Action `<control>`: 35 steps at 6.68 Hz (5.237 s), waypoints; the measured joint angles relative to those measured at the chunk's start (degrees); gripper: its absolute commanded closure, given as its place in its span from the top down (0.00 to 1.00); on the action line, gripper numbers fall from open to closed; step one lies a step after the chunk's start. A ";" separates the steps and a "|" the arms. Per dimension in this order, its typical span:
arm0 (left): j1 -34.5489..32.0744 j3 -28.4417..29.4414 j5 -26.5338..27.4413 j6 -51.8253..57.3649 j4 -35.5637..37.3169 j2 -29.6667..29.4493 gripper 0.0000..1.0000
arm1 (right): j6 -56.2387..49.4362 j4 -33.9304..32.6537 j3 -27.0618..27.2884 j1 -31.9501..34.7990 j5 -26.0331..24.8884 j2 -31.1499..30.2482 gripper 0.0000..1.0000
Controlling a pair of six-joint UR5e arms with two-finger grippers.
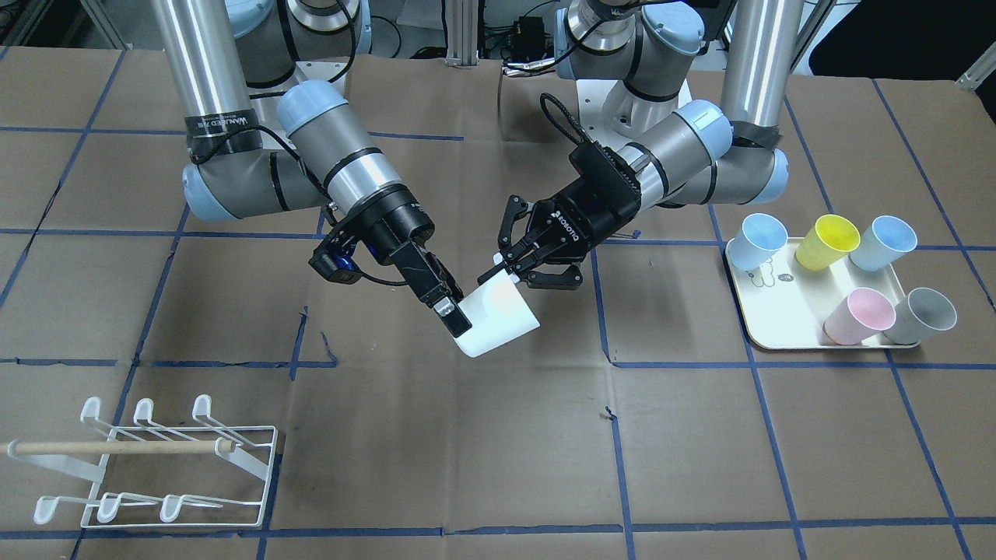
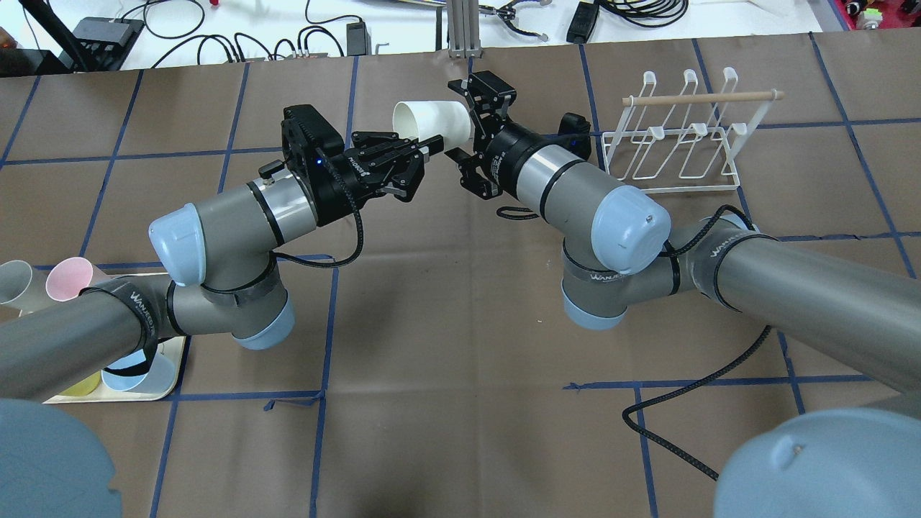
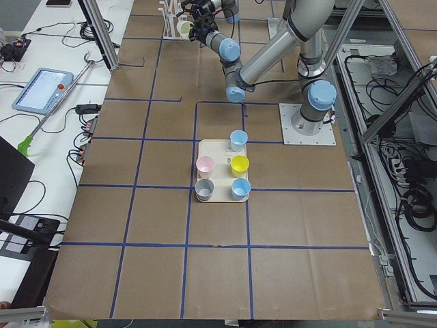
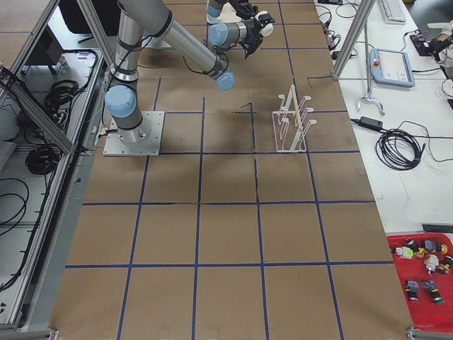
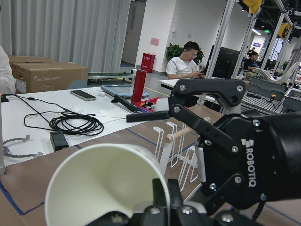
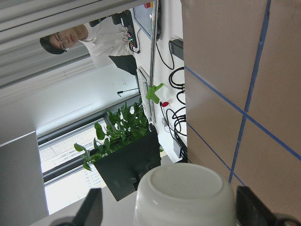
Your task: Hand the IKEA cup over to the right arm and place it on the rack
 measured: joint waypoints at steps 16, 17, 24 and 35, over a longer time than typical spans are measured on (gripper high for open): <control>0.17 -0.16 -0.18 -3.93 1.05 0.97 0.95 | 0.08 0.72 -0.38 0.46 0.31 0.53 0.66; 0.65 -0.42 -0.46 -5.03 0.93 1.68 0.96 | -0.01 0.75 -0.38 0.46 0.31 0.50 0.66; 12.68 -4.17 4.47 -7.08 -10.14 8.40 0.97 | -47.93 1.99 -0.75 -4.64 -6.79 -0.01 0.32; -1.38 33.14 54.95 -7.65 -115.48 18.71 0.98 | -100.79 -11.49 -9.91 -18.30 -15.72 7.70 0.26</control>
